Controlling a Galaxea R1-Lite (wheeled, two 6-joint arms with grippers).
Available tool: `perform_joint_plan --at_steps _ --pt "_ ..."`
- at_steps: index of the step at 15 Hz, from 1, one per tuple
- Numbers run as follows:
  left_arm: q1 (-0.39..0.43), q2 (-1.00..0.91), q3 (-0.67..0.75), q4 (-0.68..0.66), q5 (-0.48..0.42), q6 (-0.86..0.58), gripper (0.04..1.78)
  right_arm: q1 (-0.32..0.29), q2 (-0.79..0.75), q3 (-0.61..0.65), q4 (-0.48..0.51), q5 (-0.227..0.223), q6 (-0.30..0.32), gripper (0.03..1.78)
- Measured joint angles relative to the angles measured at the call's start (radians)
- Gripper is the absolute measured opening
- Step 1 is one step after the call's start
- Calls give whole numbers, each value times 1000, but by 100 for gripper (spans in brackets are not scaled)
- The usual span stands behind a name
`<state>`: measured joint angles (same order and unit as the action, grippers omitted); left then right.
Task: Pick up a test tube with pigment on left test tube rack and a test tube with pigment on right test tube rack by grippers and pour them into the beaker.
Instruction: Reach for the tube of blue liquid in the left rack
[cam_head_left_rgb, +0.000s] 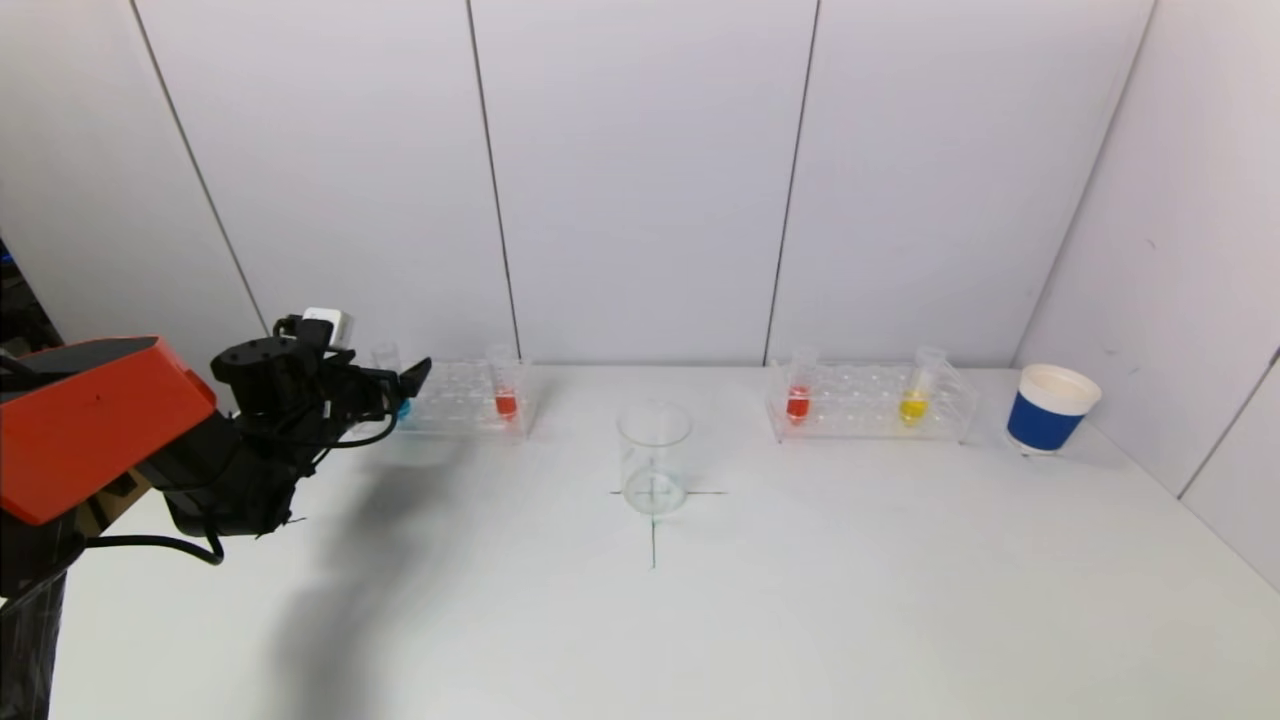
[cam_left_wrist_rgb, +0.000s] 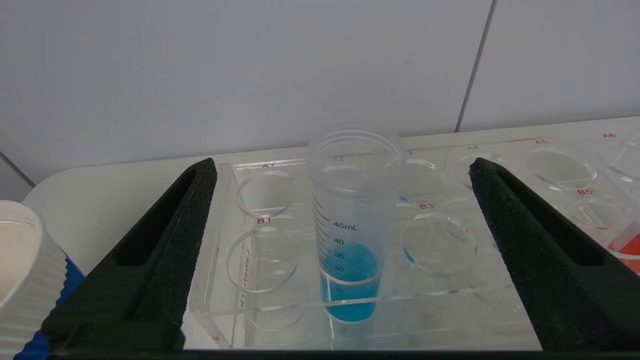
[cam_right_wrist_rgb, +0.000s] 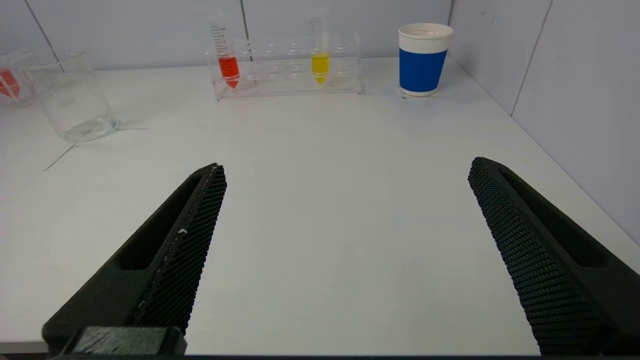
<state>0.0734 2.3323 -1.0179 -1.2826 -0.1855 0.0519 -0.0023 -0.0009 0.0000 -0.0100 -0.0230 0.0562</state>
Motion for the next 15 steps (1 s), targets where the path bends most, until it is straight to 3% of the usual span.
perform_joint_plan --at_steps 2,5,10,15 --pt "0 0 -1 0 0 0 169 0 0 0 0 0 0 176" --pt "0 2 -3 0 1 0 139 0 0 0 0 0 0 176" --pt "0 2 -4 0 0 0 52 0 0 0 0 0 0 176" --pt "0 2 -4 0 1 0 44 0 0 0 0 0 0 176"
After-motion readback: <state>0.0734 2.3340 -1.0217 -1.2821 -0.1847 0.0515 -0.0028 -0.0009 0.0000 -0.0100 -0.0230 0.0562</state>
